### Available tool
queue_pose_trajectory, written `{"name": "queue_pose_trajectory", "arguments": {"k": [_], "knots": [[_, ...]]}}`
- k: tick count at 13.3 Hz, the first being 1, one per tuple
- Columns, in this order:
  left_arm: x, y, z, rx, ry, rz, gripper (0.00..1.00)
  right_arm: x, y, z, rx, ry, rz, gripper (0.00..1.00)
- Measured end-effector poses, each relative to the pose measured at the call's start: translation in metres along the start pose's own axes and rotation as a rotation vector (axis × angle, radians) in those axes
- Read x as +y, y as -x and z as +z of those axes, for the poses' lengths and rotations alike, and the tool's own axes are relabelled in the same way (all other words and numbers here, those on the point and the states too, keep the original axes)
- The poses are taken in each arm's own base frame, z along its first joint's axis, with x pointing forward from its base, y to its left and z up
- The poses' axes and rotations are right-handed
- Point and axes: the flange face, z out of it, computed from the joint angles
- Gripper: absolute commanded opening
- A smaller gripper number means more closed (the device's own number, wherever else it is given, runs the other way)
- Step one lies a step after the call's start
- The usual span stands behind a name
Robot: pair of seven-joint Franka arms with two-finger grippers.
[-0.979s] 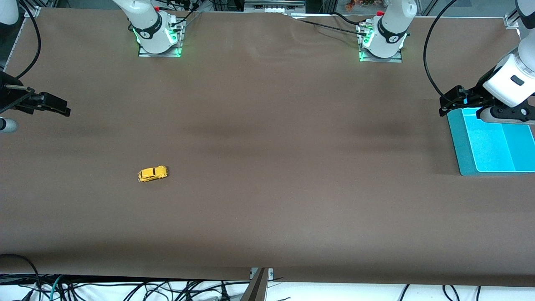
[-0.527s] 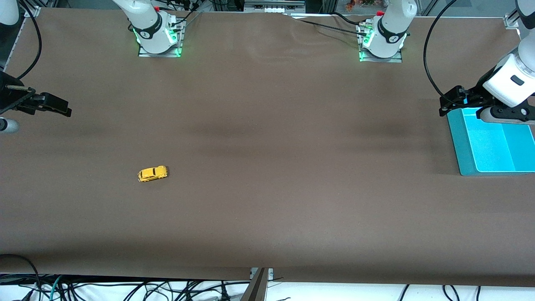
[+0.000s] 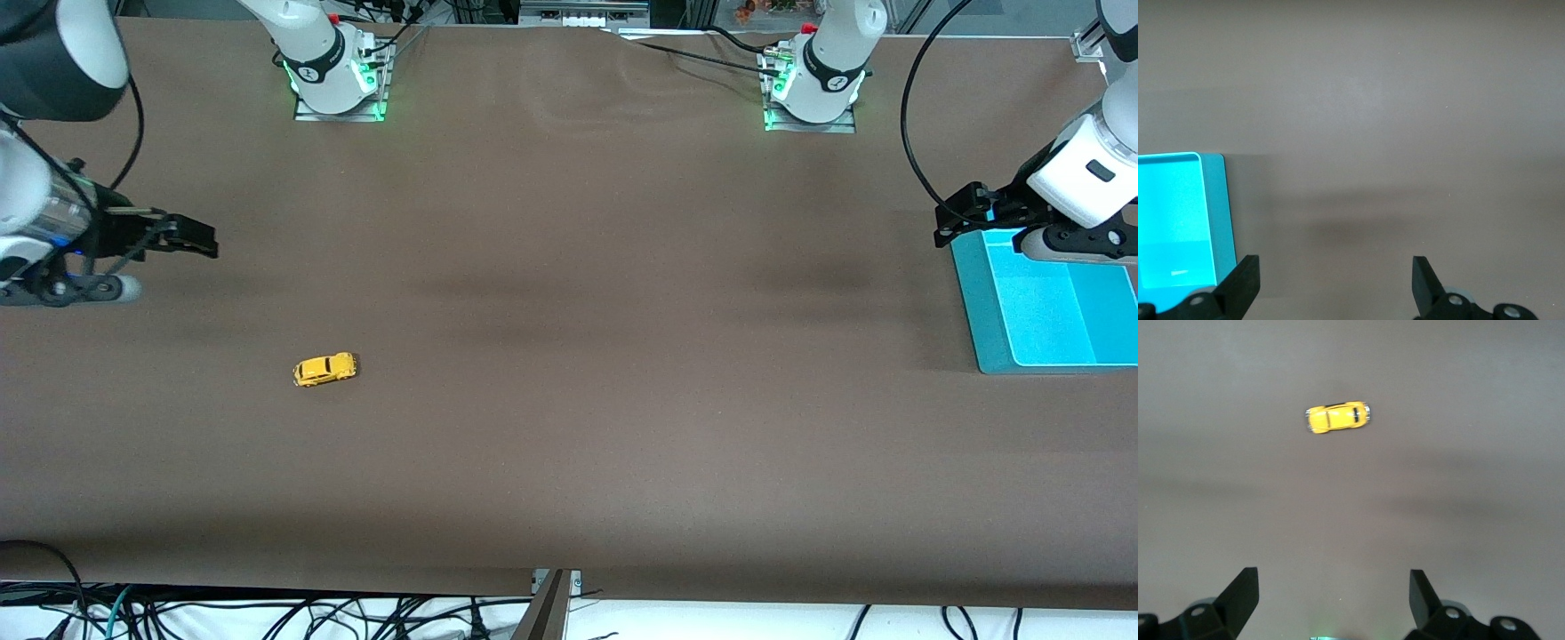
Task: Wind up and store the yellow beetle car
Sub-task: 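Reach the right gripper down over the yellow beetle car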
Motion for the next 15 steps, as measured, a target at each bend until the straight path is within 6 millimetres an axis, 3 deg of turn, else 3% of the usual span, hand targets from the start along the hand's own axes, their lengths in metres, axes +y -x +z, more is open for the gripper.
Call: {"name": "queue_pose_trajectory", "arguments": {"k": [3,5,11,15], "knots": [[0.0,0.0,0.0,0.0,0.0,0.0,1.0,-0.013,-0.008,0.016,-0.029,0.002,-0.073,1.0],[0.0,0.0,0.0,0.0,0.0,0.0,1.0,-0.012,-0.019,0.039,-0.068,0.004,-0.236,1.0],[0.0,0.0,0.0,0.0,0.0,0.0,1.0,-0.011,-0.071,0.136,-0.096,-0.015,-0.813,1.0],[0.0,0.0,0.0,0.0,0.0,0.0,1.0,-0.014,-0.086,0.201,0.012,0.027,-1.174,0.99]]}}
